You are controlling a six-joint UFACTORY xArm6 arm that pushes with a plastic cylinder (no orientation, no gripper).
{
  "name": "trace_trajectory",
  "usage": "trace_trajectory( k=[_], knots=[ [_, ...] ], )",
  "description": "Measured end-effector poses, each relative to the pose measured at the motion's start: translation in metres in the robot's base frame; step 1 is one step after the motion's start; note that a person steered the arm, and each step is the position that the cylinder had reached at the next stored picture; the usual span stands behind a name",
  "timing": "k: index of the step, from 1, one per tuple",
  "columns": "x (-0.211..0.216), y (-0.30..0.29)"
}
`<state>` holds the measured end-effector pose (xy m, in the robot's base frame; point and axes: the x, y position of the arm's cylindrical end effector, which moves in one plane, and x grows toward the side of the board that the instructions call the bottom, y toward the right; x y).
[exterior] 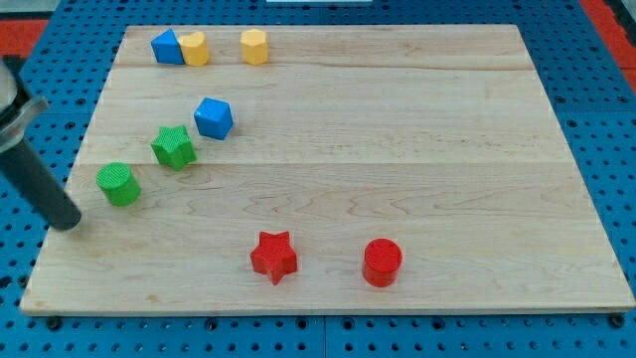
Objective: Push the blue triangle to the group of blocks
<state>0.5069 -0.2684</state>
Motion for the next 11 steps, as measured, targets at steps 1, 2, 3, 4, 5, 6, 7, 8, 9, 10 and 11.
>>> trace_trajectory(
  k=[1,2,3,4,5,6,7,8,9,10,11],
  knots=[
    [-0.039,0.087],
    [-0.064,0.095],
    [-0.072,0.057],
    [-0.093,-0.033],
    [-0.155,-0.036],
    [-0.235,-0.018],
    [-0.284,0.03],
    [-0.266,0.086],
    [-0.203,0.086],
    [-0.156,0.091],
    [-0.207,0.045]
  ],
)
